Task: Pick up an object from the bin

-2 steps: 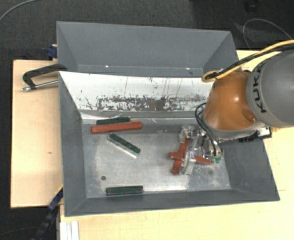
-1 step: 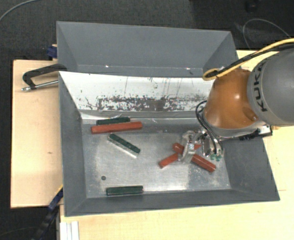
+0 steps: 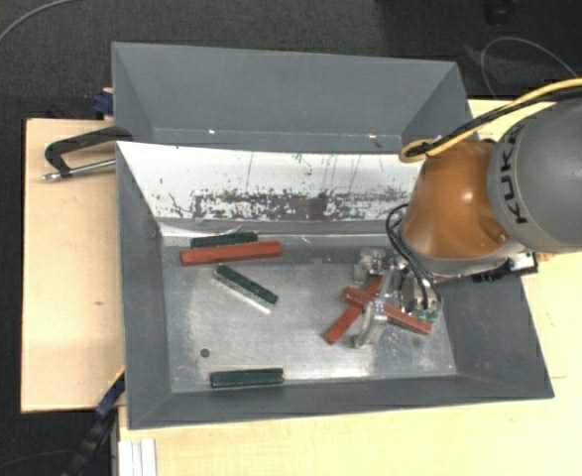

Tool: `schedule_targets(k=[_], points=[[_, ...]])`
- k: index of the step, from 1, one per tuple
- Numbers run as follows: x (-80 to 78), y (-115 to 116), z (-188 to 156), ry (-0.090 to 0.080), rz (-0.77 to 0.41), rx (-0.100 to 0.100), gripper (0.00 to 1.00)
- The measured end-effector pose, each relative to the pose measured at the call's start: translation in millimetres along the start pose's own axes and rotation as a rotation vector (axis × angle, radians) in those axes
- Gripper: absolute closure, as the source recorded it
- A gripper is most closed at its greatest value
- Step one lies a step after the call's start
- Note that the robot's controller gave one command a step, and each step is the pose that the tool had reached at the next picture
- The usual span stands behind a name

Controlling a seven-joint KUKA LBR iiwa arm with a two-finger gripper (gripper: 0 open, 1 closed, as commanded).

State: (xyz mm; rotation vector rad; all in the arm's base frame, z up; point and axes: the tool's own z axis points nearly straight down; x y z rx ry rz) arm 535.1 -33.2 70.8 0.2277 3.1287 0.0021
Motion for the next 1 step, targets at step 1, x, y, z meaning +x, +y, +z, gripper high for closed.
schedule_targets(k=[1], points=[[0.2, 0.1, 0.3, 0.001, 0.000, 0.000, 1.00]])
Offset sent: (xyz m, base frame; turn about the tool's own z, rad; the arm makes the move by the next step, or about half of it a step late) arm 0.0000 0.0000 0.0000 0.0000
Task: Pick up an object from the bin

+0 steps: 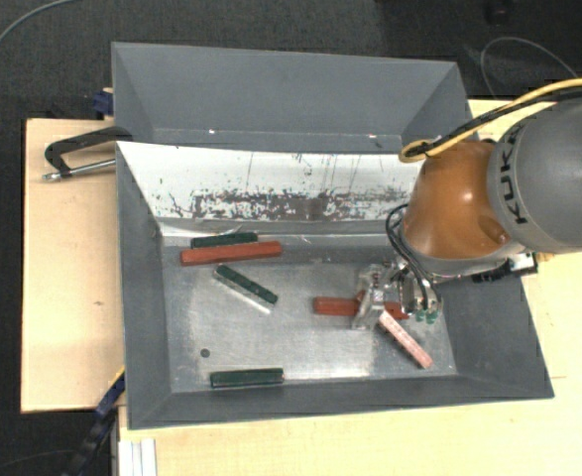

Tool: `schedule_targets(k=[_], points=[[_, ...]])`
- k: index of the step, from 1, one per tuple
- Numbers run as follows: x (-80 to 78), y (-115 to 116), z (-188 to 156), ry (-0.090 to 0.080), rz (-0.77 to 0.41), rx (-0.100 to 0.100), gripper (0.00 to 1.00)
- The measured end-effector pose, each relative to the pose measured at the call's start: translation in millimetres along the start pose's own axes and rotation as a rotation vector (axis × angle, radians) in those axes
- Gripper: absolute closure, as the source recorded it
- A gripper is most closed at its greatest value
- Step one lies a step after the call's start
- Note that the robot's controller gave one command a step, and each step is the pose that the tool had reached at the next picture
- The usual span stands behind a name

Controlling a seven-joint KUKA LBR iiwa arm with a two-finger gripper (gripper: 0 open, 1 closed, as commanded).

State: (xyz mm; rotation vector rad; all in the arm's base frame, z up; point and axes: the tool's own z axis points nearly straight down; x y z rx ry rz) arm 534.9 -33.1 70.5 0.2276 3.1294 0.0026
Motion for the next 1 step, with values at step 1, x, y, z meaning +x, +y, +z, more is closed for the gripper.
schedule_targets(k=[1], points=[[11.8, 51.8, -151.9, -0.011, -0.042, -0.003, 1.00]])
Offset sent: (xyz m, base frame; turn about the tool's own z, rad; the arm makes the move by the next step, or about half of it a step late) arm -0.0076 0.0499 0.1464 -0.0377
